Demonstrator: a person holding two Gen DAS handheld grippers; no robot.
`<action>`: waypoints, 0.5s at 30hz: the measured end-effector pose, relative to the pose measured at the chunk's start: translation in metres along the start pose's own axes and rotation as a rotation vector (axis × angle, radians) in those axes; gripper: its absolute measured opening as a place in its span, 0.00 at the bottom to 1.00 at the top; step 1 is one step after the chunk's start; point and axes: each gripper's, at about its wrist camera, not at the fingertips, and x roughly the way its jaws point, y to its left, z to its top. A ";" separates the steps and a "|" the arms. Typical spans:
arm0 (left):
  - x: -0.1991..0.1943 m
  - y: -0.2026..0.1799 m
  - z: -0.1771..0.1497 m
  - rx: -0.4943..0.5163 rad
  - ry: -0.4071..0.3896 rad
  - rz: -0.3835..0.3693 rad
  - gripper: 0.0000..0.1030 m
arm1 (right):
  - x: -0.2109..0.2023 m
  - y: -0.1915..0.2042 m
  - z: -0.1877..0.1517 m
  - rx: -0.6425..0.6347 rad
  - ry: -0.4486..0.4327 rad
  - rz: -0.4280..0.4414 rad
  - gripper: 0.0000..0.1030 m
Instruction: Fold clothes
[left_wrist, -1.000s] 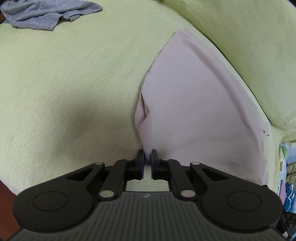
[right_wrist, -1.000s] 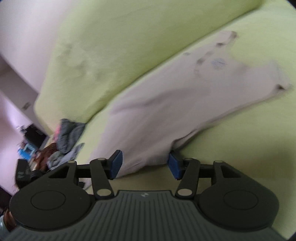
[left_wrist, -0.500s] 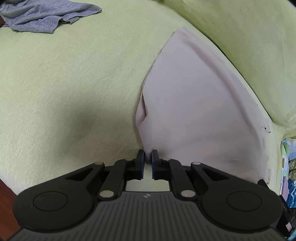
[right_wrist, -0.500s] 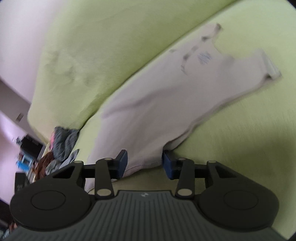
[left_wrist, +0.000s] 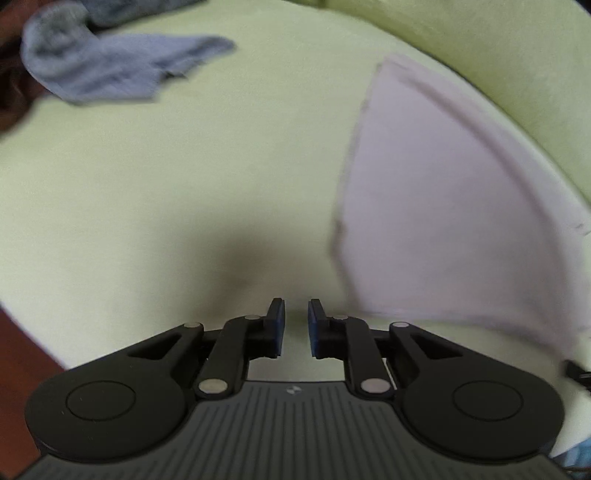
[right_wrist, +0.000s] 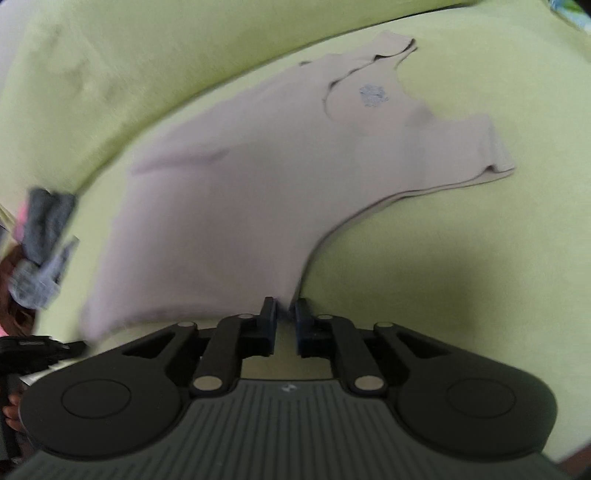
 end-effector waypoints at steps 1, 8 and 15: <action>-0.007 0.002 0.001 -0.008 -0.005 -0.028 0.15 | -0.006 -0.002 -0.001 -0.001 -0.007 -0.012 0.09; -0.002 -0.081 0.037 0.128 -0.090 -0.159 0.19 | -0.008 0.033 0.012 -0.194 -0.166 0.133 0.11; -0.020 -0.020 0.033 -0.015 -0.087 -0.080 0.18 | 0.007 0.064 -0.002 -0.264 -0.076 0.298 0.20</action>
